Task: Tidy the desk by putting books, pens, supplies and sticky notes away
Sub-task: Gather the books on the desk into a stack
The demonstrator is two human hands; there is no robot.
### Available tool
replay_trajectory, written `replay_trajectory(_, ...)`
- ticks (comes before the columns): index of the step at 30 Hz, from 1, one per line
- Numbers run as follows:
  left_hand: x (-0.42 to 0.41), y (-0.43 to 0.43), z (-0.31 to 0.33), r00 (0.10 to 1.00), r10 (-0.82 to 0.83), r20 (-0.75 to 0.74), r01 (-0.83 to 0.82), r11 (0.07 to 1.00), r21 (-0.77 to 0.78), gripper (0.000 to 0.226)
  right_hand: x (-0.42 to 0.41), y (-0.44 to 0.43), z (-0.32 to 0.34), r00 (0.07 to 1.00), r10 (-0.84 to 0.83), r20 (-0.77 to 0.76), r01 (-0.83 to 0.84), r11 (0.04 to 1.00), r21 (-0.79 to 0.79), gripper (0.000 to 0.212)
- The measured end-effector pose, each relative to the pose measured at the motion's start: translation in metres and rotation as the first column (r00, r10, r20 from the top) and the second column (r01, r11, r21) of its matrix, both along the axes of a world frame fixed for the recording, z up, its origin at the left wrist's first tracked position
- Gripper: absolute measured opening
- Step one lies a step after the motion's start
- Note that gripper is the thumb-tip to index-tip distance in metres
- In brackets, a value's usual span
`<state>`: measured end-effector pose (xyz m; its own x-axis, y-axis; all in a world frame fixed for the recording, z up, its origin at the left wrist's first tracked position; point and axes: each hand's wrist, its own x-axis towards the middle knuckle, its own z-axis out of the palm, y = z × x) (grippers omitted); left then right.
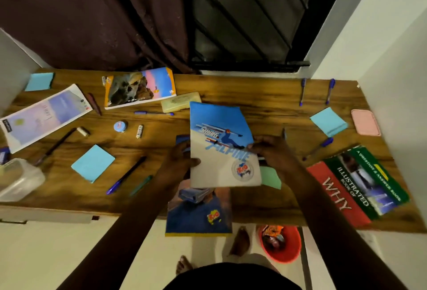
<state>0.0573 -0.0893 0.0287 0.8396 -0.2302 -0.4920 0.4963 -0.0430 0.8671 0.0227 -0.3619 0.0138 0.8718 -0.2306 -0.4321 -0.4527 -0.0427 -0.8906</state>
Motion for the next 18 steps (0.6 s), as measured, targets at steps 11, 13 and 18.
replay_trajectory(11, -0.068, 0.102, -0.047, 0.983, -0.183, 0.032, 0.164, 0.935, 0.314, 0.048, -0.098, 0.113, -0.043, 0.992, -0.121, -0.021, 0.116, 0.979, -0.170, 0.035)
replay_trajectory(13, -0.073, 0.108, -0.053, 0.965, -0.241, 0.100, 0.178, 0.889, 0.422, 0.051, -0.105, 0.120, -0.046, 0.996, -0.093, -0.011, 0.087, 0.962, -0.258, 0.032)
replay_trajectory(18, -0.073, 0.114, -0.066, 0.935, -0.309, 0.175, 0.168, 0.818, 0.551, 0.046, -0.108, 0.128, -0.045, 1.000, 0.014, -0.018, -0.020, 0.900, -0.434, 0.034)
